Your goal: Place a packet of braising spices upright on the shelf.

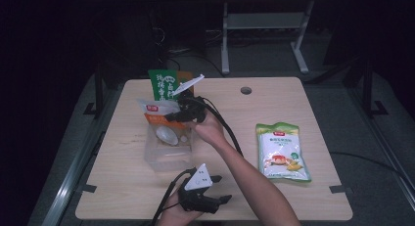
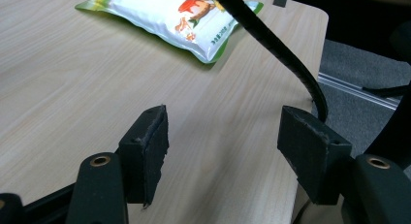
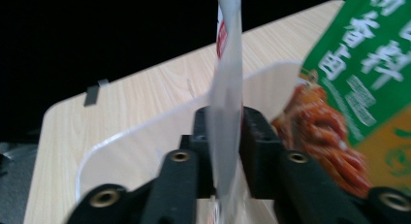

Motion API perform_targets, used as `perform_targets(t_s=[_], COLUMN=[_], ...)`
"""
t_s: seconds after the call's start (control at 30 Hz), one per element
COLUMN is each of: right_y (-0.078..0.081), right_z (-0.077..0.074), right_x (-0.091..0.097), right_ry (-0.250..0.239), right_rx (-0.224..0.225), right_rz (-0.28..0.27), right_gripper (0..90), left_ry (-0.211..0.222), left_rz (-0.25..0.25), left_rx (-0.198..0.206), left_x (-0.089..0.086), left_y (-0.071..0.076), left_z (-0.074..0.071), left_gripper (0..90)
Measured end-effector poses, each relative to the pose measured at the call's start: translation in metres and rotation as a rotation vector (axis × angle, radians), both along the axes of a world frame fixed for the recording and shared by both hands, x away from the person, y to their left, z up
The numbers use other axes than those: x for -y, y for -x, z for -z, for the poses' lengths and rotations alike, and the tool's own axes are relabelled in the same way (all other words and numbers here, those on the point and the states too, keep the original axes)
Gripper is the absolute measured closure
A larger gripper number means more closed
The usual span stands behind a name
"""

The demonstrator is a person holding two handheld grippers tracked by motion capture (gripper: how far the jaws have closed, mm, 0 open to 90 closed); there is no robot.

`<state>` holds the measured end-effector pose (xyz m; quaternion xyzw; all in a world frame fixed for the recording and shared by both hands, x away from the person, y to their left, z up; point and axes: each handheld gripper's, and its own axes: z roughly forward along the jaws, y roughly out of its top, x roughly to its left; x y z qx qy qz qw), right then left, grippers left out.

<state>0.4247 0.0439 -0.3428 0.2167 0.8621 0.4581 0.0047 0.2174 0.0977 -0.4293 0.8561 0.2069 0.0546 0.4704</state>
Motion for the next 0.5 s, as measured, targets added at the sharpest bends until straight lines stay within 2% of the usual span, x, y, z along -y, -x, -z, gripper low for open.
perform_targets(t_s=[0.1, 0.17, 0.23, 0.4, 0.5], right_y=[0.001, 0.001, 0.001, 0.001, 0.001], right_z=[-0.003, -0.004, -0.004, -0.004, -0.003], right_x=[0.006, 0.011, 0.015, 0.018, 0.018], right_ry=[0.022, 0.05, 0.085, 0.097, 0.108], right_rx=[-0.006, 0.017, 0.028, 0.028, 0.026], right_rz=[-0.005, -0.011, -0.004, 0.002, 0.028], right_gripper=[73.8, 78.5, 88.1, 89.3, 89.4], left_ry=[0.004, -0.002, -0.002, -0.004, -0.006], left_rz=[-0.001, 0.0, -0.002, -0.004, -0.003], left_rx=[-0.007, -0.006, -0.005, -0.002, -0.002], left_x=[0.001, 0.002, 0.001, 0.0, -0.001], left_y=[0.0, 0.0, 0.0, 0.0, 0.0], left_z=[0.001, 0.001, 0.001, 0.001, 0.0], left_gripper=[34.7, 34.7, 34.7, 34.7, 34.8])
